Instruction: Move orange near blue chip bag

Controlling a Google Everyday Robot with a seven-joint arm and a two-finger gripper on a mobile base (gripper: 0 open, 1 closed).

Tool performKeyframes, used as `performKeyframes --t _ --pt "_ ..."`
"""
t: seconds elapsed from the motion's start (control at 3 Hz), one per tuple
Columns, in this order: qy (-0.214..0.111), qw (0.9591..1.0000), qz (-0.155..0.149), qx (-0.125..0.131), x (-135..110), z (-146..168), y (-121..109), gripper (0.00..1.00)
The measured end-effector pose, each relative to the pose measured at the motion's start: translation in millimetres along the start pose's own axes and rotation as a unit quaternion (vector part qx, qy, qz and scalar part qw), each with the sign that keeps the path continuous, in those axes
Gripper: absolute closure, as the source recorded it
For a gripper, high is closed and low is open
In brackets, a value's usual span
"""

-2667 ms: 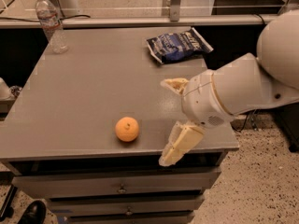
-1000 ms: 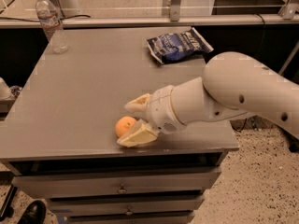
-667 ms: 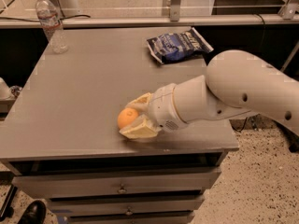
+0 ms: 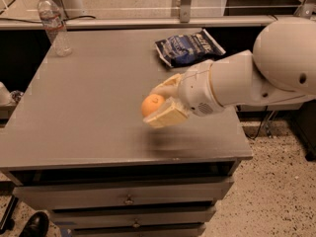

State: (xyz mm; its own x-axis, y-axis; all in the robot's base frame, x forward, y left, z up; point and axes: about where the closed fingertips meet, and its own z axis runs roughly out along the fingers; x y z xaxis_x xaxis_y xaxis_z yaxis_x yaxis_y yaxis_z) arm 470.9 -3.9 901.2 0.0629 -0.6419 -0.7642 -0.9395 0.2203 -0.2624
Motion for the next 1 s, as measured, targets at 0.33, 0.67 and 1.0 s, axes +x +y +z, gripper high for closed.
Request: performKeyframes --t 0.33,0.67,1.0 --pt "0.0 1.0 0.0 0.0 -0.1 0.0 0.0 1.0" --pt "0.018 0.9989 0.022 0.037 22.7 -12.6 -23.3 1.0" --pt "0.034 0.9931 0.069 0.088 69.9 -32.8 -61.0 1.0"
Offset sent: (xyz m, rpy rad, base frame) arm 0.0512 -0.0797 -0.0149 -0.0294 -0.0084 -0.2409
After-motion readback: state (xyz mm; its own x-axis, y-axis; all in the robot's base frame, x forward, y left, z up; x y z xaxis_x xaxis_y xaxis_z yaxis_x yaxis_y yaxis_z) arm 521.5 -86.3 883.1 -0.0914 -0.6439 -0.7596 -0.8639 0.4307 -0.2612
